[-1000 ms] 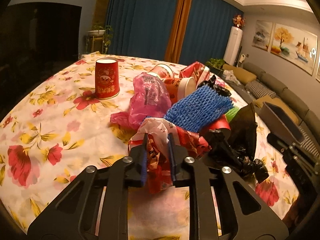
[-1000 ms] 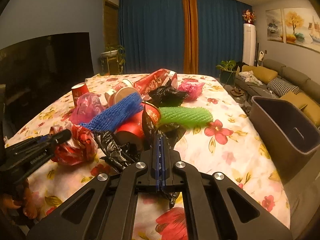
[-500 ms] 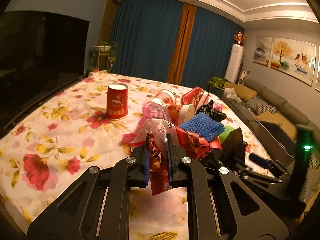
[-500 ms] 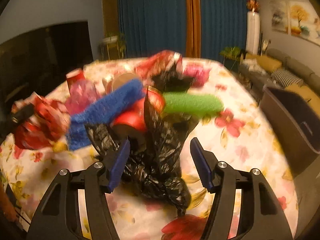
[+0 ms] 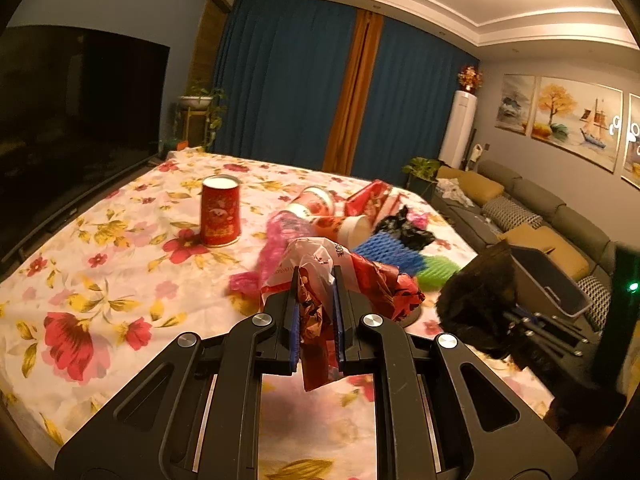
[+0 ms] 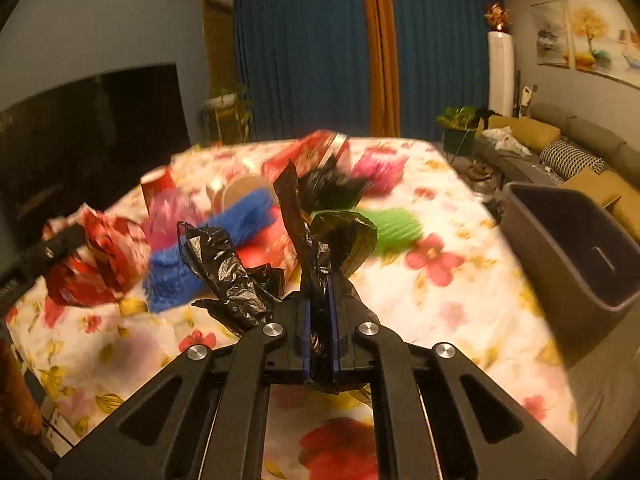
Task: Collect trash
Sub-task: 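Lift both bags and carry them over the grey bin with both tools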
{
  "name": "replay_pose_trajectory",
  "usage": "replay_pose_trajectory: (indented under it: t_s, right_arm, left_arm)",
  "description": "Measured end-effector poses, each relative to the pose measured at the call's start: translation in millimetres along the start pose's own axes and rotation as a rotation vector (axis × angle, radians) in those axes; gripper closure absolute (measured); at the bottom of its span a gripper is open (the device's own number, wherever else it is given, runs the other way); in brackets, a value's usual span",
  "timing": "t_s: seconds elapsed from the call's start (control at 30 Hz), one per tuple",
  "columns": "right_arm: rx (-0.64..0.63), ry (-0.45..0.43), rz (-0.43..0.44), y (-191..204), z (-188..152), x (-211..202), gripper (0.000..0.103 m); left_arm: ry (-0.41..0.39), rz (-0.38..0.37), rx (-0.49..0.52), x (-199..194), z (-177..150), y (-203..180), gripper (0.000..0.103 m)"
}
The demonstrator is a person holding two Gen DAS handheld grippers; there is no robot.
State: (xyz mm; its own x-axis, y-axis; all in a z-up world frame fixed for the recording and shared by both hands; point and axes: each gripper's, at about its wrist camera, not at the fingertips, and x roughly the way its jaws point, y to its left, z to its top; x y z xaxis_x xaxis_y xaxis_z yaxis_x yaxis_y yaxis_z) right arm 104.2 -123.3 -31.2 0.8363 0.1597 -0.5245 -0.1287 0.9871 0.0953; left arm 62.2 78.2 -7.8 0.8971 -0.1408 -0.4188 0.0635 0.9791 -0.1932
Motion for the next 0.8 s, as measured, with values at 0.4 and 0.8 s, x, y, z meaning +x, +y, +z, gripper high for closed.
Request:
replay_pose_trajectory:
  t_s: [0.4, 0.8]
  right_arm:
    - [0.022, -0.102, -0.049, -41.8, 6.1, -47.1, 0.095]
    - [0.069, -0.236, -0.243, -124.6, 17.4, -88.4, 0.095]
  left_arm:
    - [-0.009, -0.096, 0.070, 2.8, 5.7, -64.5, 0.091]
    - [-0.048, -0.249, 0.161, 25.6, 23.9, -168.4, 0.091]
